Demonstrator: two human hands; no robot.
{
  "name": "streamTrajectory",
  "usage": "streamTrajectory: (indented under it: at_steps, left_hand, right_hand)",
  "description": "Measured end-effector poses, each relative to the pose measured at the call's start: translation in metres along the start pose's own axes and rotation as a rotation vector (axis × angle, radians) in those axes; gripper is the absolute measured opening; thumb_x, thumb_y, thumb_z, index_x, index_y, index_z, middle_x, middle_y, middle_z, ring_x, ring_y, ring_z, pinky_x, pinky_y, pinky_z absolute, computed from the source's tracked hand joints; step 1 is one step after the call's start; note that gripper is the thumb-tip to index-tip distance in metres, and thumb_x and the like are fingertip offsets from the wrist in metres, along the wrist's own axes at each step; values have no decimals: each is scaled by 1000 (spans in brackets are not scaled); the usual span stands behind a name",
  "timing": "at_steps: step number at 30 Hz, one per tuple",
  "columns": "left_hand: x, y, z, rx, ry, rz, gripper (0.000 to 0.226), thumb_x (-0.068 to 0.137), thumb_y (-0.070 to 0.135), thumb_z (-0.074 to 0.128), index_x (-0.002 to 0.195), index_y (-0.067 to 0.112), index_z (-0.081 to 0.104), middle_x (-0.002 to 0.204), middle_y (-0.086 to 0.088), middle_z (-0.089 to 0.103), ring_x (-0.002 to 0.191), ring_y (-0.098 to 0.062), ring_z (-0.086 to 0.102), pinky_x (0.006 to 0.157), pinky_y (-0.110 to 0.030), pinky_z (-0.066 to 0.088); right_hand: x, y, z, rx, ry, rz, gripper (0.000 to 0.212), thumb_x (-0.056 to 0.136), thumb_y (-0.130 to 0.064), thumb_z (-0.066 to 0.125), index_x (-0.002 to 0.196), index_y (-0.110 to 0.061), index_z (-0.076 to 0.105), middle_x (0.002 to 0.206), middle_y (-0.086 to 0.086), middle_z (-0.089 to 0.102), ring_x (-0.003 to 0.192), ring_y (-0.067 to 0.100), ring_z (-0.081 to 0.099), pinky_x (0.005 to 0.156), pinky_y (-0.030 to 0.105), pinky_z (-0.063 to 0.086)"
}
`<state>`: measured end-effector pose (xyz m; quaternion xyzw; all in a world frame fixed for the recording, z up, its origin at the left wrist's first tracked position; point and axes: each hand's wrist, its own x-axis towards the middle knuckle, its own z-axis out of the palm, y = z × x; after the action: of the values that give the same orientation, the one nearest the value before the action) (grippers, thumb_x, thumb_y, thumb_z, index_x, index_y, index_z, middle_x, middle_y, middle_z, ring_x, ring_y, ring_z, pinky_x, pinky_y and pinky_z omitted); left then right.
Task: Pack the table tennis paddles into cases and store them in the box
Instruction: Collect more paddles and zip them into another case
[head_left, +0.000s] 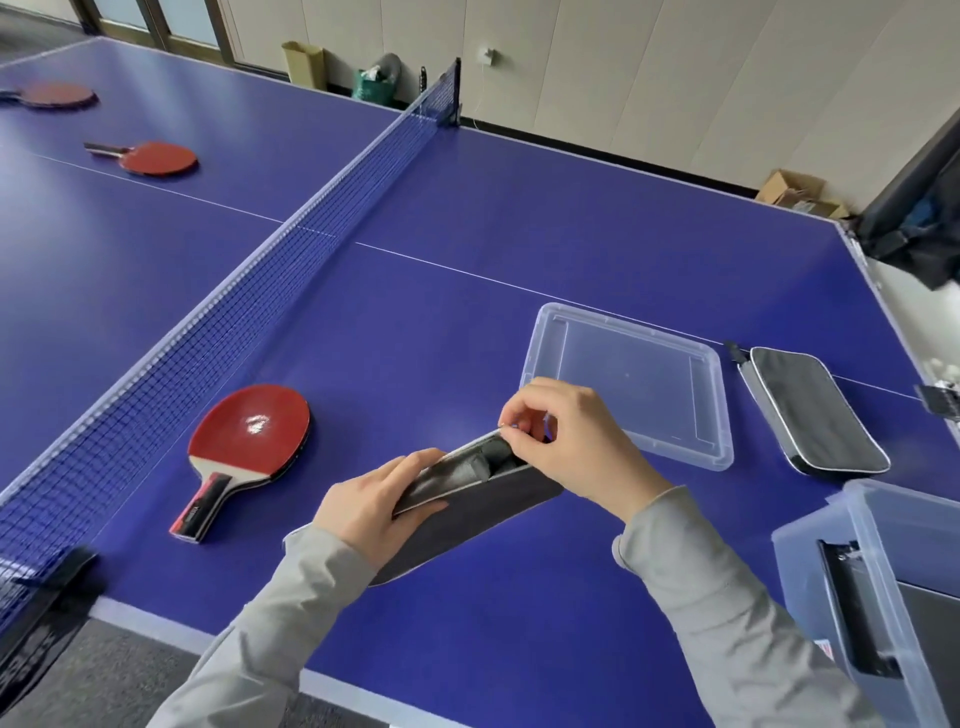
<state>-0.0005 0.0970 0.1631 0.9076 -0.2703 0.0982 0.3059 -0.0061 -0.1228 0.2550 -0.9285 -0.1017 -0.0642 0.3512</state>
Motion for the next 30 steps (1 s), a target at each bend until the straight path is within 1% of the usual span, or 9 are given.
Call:
streamTrajectory:
  at_steps: [2, 4, 10, 14, 18, 20, 23, 27, 30]
  left_hand:
    - [1, 1, 1, -73, -21, -50, 38, 80, 54, 56, 113, 42, 42, 98, 16, 69, 77, -10, 62, 66, -22, 48]
    - [1, 3, 3, -123, -46, -104, 40, 82, 48, 64, 115, 43, 44, 100, 19, 67, 82, -17, 65, 71, -23, 47]
    - [6, 11, 2, -214, -74, -193, 41, 79, 41, 70, 110, 46, 44, 89, 25, 61, 79, -15, 64, 74, -28, 49]
    - [12, 13, 1, -391, -26, -292, 42, 75, 28, 77, 99, 49, 50, 79, 22, 65, 74, -2, 60, 71, -8, 43]
    - [22, 12, -7, -685, 31, -411, 33, 75, 15, 76, 91, 38, 59, 68, -1, 64, 61, -8, 51, 64, -19, 45]
    - [26, 12, -10, -820, 54, -468, 28, 78, 9, 72, 91, 32, 61, 65, 1, 66, 60, -10, 54, 60, -18, 46]
    - [32, 12, -13, -986, 81, -578, 27, 82, 3, 66, 91, 29, 64, 65, 0, 70, 58, -10, 63, 55, -18, 52]
    - [35, 12, -11, -1098, 76, -714, 17, 84, 11, 64, 97, 21, 67, 70, -5, 73, 60, -16, 67, 55, -24, 56]
    - [39, 13, -9, -1131, 95, -772, 14, 84, 15, 64, 98, 18, 66, 69, -5, 72, 58, -16, 67, 56, -25, 57]
  right_hand:
    - [-3, 3, -1, 29, 131, 8, 10, 80, -7, 67, 74, -14, 62, 66, -11, 58, 60, 5, 54, 60, 7, 38]
    - [-6, 10, -4, 108, 227, 98, 15, 79, -10, 69, 72, -19, 60, 62, -14, 59, 58, 1, 55, 59, 7, 40]
    - [-11, 41, -15, 180, 320, 254, 12, 79, -10, 70, 76, -17, 61, 65, -5, 65, 59, 6, 59, 61, 15, 48]
    - [-16, 61, -23, 190, 346, 294, 16, 79, -6, 69, 77, -20, 62, 65, 1, 66, 60, 18, 62, 62, 21, 51]
    - [-19, 79, -32, 240, 369, 379, 11, 80, -6, 70, 73, -13, 70, 65, 2, 69, 60, 21, 65, 61, 30, 54]
    - [-21, 85, -35, 272, 359, 407, 8, 81, -8, 70, 75, -13, 72, 64, 3, 70, 58, 24, 64, 59, 33, 55]
    - [-24, 90, -39, 289, 345, 396, 10, 81, -9, 69, 75, -15, 73, 60, -1, 68, 51, 12, 58, 54, 26, 52]
    - [-25, 89, -40, 238, 316, 341, 15, 81, -10, 71, 70, -20, 70, 54, -1, 64, 46, 10, 58, 49, 17, 48]
    - [-29, 88, -38, 147, 279, 269, 13, 80, -5, 69, 71, -13, 69, 56, 2, 65, 50, 17, 62, 55, 26, 54]
